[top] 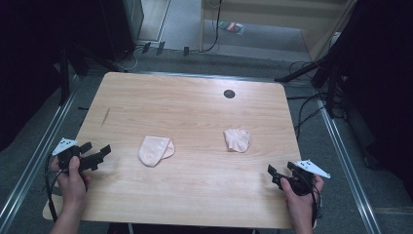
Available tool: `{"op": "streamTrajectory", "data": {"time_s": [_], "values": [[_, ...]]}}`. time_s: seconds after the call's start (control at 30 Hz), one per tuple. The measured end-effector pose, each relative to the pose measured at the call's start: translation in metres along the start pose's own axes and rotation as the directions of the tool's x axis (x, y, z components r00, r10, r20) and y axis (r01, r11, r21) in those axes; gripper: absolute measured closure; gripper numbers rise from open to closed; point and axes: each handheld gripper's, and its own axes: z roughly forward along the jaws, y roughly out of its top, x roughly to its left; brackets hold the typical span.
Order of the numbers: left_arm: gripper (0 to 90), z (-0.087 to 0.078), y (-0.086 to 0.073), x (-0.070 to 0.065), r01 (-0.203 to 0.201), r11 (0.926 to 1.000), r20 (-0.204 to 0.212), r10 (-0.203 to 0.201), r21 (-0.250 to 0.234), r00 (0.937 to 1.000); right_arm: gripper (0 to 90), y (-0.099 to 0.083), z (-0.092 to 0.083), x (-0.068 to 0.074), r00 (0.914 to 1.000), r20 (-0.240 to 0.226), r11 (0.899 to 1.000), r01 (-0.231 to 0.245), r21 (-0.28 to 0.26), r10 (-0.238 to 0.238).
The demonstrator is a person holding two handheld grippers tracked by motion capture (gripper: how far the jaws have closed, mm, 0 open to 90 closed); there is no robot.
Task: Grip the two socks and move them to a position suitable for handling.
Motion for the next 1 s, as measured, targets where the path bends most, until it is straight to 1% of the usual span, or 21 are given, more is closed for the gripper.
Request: {"op": "streamTrajectory", "data": {"time_s": [0.03,0.13,0.2,0.23,0.27,0.3,0.37,0.4,0.43,0.47,0.5,0.53,0.6,0.63,0.73,0.77,0.83,0.87,0.93,0.97,1.0], "values": [[14.3,0.0,0.0,0.0,0.0,1.0,0.0,0.0,0.0,1.0,15.6,0.0,0.0,0.0,1.0,0.0,1.0,0.0,0.0,0.0],[14.3,0.0,0.0,0.0,0.002,1.0,0.002,-0.002,0.001,1.0,16.5,0.0,0.0,0.004,0.9995,0.014,1.0,0.029,0.005,-0.029],[14.3,0.0,0.0,0.001,0.004,1.0,0.006,-0.004,0.006,1.0,16.9,0.002,-0.001,0.006,1.0,0.003,1.0,0.008,-0.006,-0.008],[14.3,0.0,0.0,0.001,0.005,1.0,0.007,-0.005,0.005,1.0,16.9,0.002,-0.001,0.006,1.0,0.003,1.0,0.008,-0.006,-0.008],[14.3,0.0,0.0,0.001,0.005,1.0,0.009,-0.005,0.002,0.9999,17.7,0.006,-0.002,0.012,1.0,0.002,1.0,0.003,-0.02,-0.003],[14.3,0.0,0.0,0.001,0.005,1.0,0.009,-0.005,0.002,0.9999,17.7,0.006,-0.002,0.012,1.0,0.002,1.0,0.003,-0.02,-0.003],[14.3,0.0,0.0,0.001,0.008,0.9999,0.009,-0.008,0.008,0.9999,18.1,0.011,-0.003,0.023,0.9998,0.003,0.999,0.022,-0.037,-0.022],[14.3,0.0,0.0,0.001,0.008,0.9999,0.008,-0.008,0.009,0.9999,18.4,0.016,-0.003,0.034,0.9993,-0.012,0.998,0.034,-0.051,-0.034],[14.3,0.0,0.0,0.001,0.005,0.9999,0.008,-0.005,0.009,1.0,18.4,0.019,-0.003,0.041,0.999,-0.024,0.998,0.037,-0.057,-0.038],[14.3,0.0,0.0,0.001,0.005,0.9999,0.008,-0.005,0.009,1.0,18.4,0.019,-0.003,0.041,0.999,-0.024,0.998,0.037,-0.057,-0.038],[14.3,0.0,0.0,0.001,0.006,0.9999,0.009,-0.006,0.009,0.9999,18.4,0.022,-0.002,0.048,0.998,-0.032,0.996,0.053,-0.065,-0.055],[14.3,0.0,0.0,0.001,0.007,0.9999,0.009,-0.007,0.01,0.9999,18.4,0.026,-0.001,0.058,0.9966,-0.042,0.995,0.067,-0.071,-0.07],[14.3,0.0,0.0,0.001,0.007,0.9999,0.011,-0.007,0.011,0.9999,18.5,0.032,0.006,0.071,0.994,-0.057,0.994,0.09,-0.065,-0.094],[14.3,0.0,0.0,0.001,0.01,0.9999,0.01,-0.01,0.01,0.9999,18.9,0.034,0.009,0.075,0.9941,-0.06,0.995,0.087,-0.055,-0.09],[14.3,0.0,0.0,0.001,0.009,0.9999,0.01,-0.009,0.01,0.9999,19.8,0.038,0.017,0.083,0.9929,-0.066,0.994,0.096,-0.042,-0.099],[14.3,0.0,0.0,0.001,0.008,0.9999,0.011,-0.008,0.011,0.9999,20.3,0.04,0.021,0.087,0.9925,-0.06,0.994,0.105,-0.037,-0.107],[14.3,0.0,0.0,0.001,0.009,0.9999,0.013,-0.009,0.011,0.9999,20.5,0.045,0.029,0.095,0.991,-0.066,0.993,0.116,-0.024,-0.117],[14.3,0.0,0.0,0.002,0.009,0.9999,0.013,-0.009,0.009,0.9999,22.5,0.05,0.038,0.102,0.9893,-0.055,0.991,0.134,-0.016,-0.135],[14.3,0.0,0.0,0.002,0.012,0.9998,0.016,-0.013,0.013,0.9998,23.3,0.052,0.042,0.105,0.9896,-0.048,0.991,0.135,-0.016,-0.135],[14.3,0.0,0.0,0.002,0.013,0.9999,0.017,-0.013,0.011,0.9998,23.9,0.054,0.047,0.107,0.9894,-0.05,0.991,0.136,-0.012,-0.137],[14.3,0.0,0.0,0.002,0.013,0.9999,0.017,-0.013,0.01,0.9998,25.0,0.057,0.056,0.111,0.9889,-0.052,0.99,0.139,-0.001,-0.139]]}}
